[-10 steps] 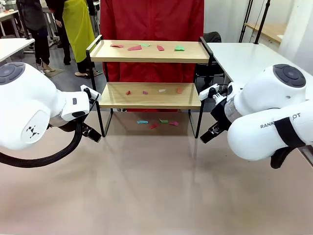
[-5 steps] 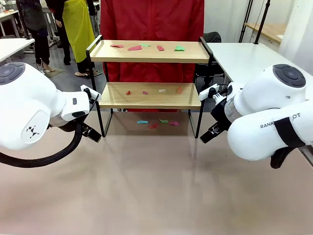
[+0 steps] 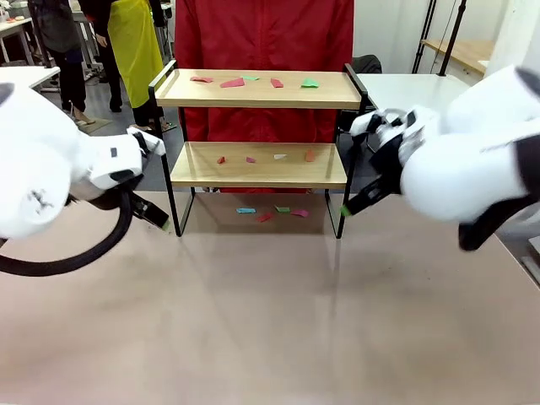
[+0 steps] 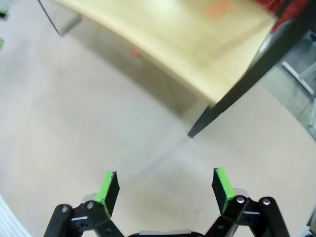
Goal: Clean the shelf.
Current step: Pick up the Duster handed by the human.
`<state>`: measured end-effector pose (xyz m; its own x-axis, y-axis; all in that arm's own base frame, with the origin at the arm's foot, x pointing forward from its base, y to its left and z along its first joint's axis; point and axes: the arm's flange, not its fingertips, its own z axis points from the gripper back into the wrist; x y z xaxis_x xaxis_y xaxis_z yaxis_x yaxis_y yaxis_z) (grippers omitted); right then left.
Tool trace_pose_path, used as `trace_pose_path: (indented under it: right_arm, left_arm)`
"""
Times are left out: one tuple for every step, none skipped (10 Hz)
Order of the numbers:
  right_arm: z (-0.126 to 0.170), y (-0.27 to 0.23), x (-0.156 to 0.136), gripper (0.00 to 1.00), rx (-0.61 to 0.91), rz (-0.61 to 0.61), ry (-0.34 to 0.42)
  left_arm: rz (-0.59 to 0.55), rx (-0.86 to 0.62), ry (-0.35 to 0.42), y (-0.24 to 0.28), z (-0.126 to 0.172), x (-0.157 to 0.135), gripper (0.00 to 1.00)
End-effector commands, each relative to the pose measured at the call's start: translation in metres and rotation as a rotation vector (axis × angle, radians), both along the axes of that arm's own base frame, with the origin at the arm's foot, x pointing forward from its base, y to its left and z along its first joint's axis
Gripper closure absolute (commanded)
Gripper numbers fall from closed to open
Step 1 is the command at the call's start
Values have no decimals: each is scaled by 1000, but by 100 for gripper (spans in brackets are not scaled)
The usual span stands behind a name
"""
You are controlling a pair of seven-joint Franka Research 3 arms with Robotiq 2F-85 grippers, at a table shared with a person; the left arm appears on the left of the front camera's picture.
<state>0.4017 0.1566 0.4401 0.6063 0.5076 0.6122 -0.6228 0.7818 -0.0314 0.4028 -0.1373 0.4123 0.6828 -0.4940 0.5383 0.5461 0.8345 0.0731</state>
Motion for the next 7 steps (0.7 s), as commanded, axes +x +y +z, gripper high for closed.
trace_pose_path:
  right_arm:
    - [36,-60,3,0,103,44,-36]
    - [51,-83,-1,0,148,82,-58]
    - [63,-114,-1,0,172,127,-91]
    - [70,-145,-2,0,192,158,-121]
    - [71,-176,-2,0,219,181,-156]
    - [69,-209,-2,0,245,197,-190]
    - [61,-246,-2,0,308,214,-239]
  left_arm:
    - [-83,-70,40,36,44,0,0]
    - [-161,-109,52,50,65,-2,0]
    - [-278,-103,41,72,83,-1,0]
    - [-383,-126,48,96,93,0,0]
    - [-488,-144,46,124,100,1,0]
    - [-594,-193,38,155,104,5,0]
    - [-675,-198,-18,180,100,13,0]
